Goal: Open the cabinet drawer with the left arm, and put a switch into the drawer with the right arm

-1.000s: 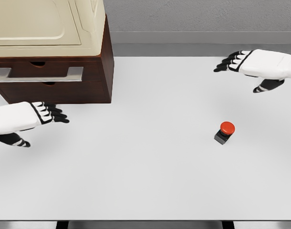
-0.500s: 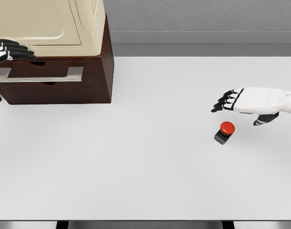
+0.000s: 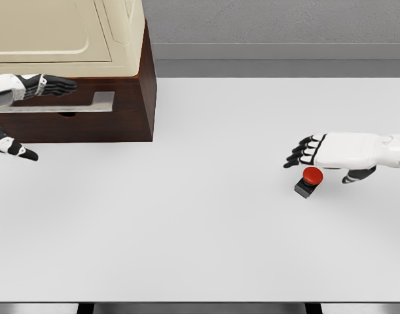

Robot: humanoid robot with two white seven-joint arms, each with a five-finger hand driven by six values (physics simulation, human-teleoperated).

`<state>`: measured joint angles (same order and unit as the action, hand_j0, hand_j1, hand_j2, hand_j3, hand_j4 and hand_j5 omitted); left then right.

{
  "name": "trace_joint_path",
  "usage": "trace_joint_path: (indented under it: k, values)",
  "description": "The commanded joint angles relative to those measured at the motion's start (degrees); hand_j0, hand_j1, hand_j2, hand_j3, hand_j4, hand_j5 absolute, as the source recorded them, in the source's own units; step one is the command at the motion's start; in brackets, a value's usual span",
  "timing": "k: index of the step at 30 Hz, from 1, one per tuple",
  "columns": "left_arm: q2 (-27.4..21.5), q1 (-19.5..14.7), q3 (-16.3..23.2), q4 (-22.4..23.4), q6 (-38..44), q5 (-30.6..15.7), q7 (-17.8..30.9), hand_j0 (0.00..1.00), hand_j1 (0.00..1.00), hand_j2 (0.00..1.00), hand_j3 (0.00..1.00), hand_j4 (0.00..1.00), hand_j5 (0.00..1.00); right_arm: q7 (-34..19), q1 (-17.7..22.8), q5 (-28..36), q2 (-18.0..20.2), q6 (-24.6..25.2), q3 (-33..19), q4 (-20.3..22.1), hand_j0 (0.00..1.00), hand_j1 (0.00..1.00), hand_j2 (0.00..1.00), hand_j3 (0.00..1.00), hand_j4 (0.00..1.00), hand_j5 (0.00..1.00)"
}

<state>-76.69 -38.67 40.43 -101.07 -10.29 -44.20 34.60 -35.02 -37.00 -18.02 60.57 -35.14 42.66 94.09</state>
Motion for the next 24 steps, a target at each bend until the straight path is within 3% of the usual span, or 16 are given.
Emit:
trace_joint_path:
  k: [1, 9, 16, 24]
  values:
    - [1.0, 0.0, 0.0, 0.0, 6.8, 0.3, 0.4, 1.00, 1.00, 1.00, 1.00, 1.00, 1.00, 0.0, 0.0, 0.3, 0.1, 0.1, 0.8, 0.6, 1.00, 1.00, 1.00, 1.00, 1.00, 1.00]
    - [-0.3, -1.4, -0.2, 0.1, 7.2, 3.1, 0.4, 1.00, 1.00, 1.00, 1.00, 1.00, 1.00, 0.0, 0.6, 0.3, 0.1, 0.1, 1.1, 0.9, 1.00, 1.00, 1.00, 1.00, 1.00, 1.00]
    - [0.1, -1.2, -0.1, 0.1, 14.4, 7.5, -5.8, 1.00, 1.00, 1.00, 1.00, 1.00, 1.00, 0.0, 1.1, 0.2, 0.2, 0.1, 1.1, 1.0, 1.00, 1.00, 1.00, 1.00, 1.00, 1.00]
    - [0.3, -0.9, -0.1, 0.1, 15.4, 12.8, -6.1, 1.00, 1.00, 1.00, 1.00, 1.00, 1.00, 0.0, 1.1, 0.2, -0.4, 0.1, 0.8, 0.2, 1.00, 1.00, 1.00, 1.00, 1.00, 1.00]
